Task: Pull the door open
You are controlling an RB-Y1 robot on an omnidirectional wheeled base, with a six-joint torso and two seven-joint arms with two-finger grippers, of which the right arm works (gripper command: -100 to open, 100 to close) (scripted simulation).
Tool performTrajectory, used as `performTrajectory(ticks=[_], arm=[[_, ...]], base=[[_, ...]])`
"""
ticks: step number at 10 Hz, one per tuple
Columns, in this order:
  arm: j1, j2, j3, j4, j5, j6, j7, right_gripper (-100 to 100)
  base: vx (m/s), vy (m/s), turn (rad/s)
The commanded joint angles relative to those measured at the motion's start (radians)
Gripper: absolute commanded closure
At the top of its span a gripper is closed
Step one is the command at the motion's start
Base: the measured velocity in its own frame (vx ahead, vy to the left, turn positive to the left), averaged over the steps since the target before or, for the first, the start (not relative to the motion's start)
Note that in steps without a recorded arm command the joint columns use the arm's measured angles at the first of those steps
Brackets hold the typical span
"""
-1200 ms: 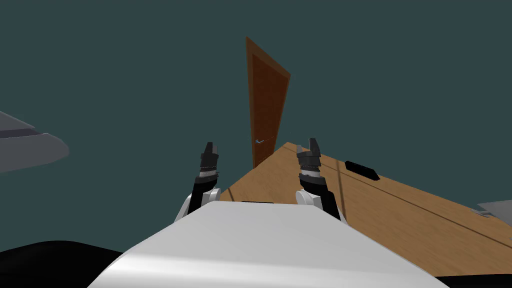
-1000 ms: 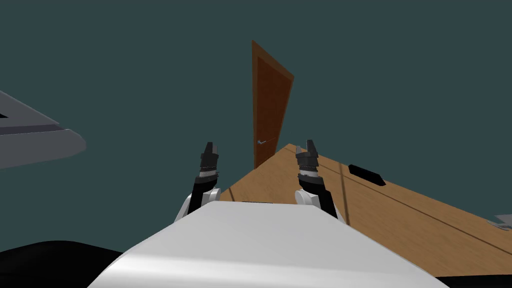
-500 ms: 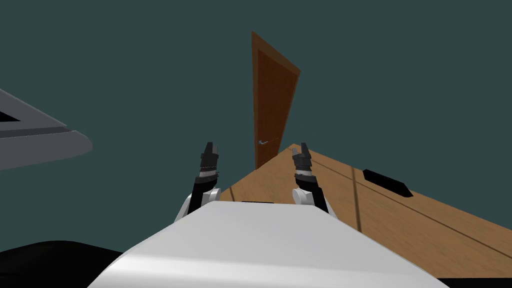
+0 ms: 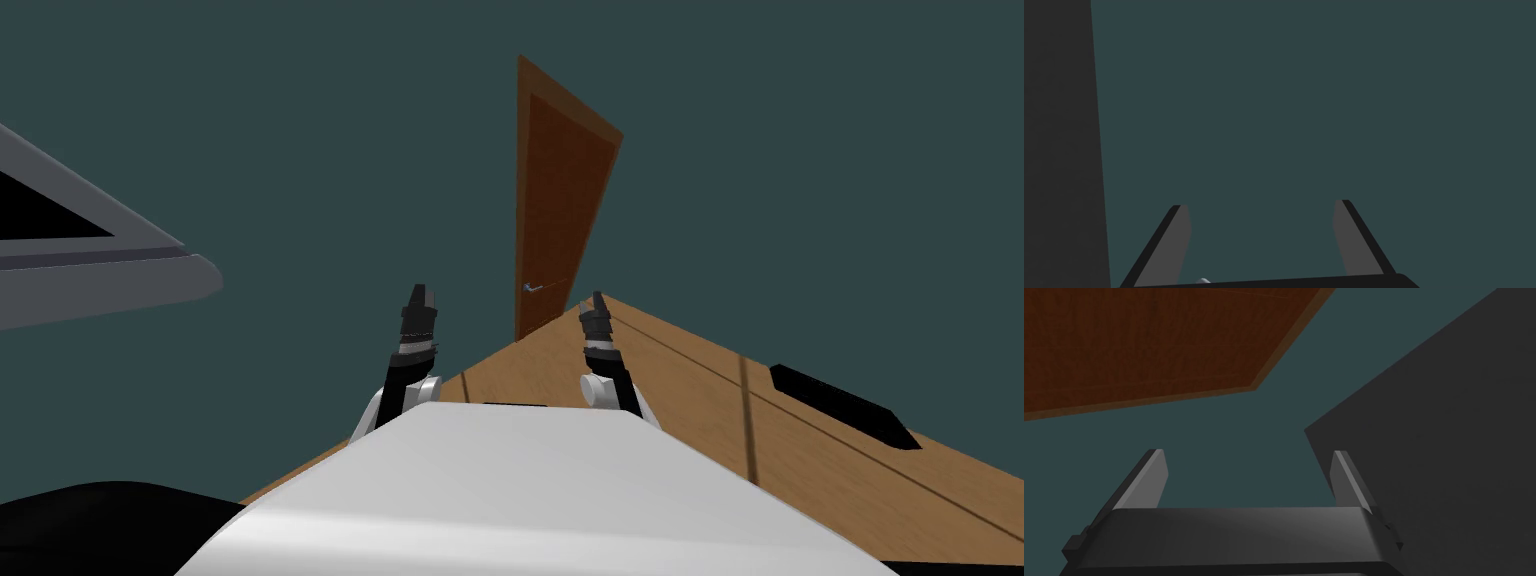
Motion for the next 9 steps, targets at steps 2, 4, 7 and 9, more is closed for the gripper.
performTrajectory(ticks=[2,4,7,9], arm=[[-0.021,-0.004,-0.004,0.07,0.0,-0.017,-0.01,-100],[-0.036,-0.007,-0.007,0.116,0.0,-0.027,-0.016,-100],[-0.069,-0.014,-0.014,0.205,-0.001,-0.049,-0.029,-100],[-0.086,-0.017,-0.018,0.249,-0.002,-0.061,-0.035,-100]], base=[[0.052,-0.043,0.093],[0.057,-0.066,0.143],[0.049,-0.062,0.134],[0.036,-0.049,0.096]])
